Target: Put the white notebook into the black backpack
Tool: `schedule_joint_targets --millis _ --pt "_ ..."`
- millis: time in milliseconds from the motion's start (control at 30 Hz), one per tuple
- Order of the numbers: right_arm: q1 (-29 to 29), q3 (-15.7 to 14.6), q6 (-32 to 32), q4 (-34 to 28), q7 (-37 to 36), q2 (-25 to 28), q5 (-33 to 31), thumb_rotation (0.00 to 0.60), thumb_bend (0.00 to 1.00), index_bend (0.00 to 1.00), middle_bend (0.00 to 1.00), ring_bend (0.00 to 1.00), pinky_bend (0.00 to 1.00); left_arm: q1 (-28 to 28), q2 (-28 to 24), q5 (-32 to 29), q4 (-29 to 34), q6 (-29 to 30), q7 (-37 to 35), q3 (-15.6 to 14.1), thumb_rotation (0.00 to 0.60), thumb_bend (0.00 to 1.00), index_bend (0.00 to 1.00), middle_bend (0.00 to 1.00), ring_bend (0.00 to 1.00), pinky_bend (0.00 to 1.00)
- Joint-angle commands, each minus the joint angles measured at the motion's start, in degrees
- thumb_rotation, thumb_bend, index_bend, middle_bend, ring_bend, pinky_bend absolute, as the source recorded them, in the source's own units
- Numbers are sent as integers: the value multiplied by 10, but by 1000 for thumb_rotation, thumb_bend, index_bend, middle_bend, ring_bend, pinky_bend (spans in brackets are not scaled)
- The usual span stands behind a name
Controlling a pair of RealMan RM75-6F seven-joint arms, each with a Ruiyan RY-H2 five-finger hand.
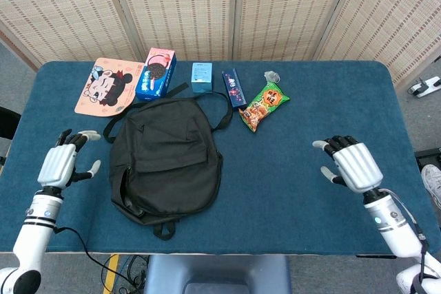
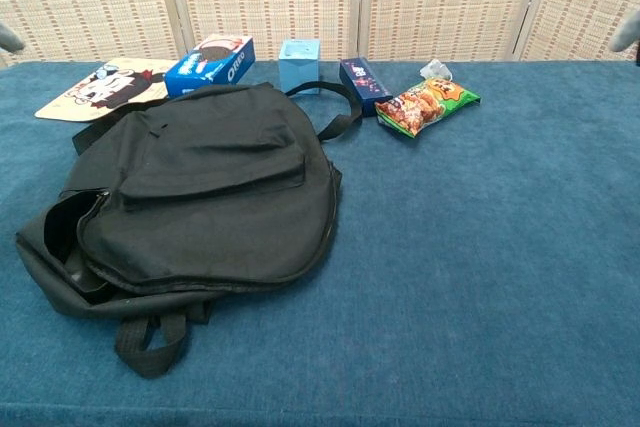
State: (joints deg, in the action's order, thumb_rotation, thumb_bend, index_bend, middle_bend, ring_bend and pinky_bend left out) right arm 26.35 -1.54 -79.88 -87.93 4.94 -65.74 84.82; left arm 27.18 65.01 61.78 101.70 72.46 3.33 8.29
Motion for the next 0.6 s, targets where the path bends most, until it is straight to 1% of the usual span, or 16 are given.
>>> schedule_joint_targets --millis 33,267,400,533,600 --pt "-30 -1 -19 -5 -8 14 -16 600 251 342 424 348 388 -48 5 26 7 68 30 -18 600 376 320 201 200 37" --pt "-99 -6 -56 -14 -25 26 -42 600 254 350 429 353 392 -112 17 59 22 167 102 -46 600 375 313 201 199 37" --pt "-125 -11 -66 -11 -38 27 -40 600 254 350 430 354 392 -147 23 84 32 204 109 -64 600 375 309 193 199 37" --pt "-142 -8 -73 -8 -44 28 -38 600 253 350 429 354 392 -170 35 122 14 234 118 -77 600 375 308 189 199 37" --pt "-147 -5 -74 -4 -48 27 -33 600 253 350 428 354 393 -178 41 136 2 243 118 -78 600 375 309 182 199 37"
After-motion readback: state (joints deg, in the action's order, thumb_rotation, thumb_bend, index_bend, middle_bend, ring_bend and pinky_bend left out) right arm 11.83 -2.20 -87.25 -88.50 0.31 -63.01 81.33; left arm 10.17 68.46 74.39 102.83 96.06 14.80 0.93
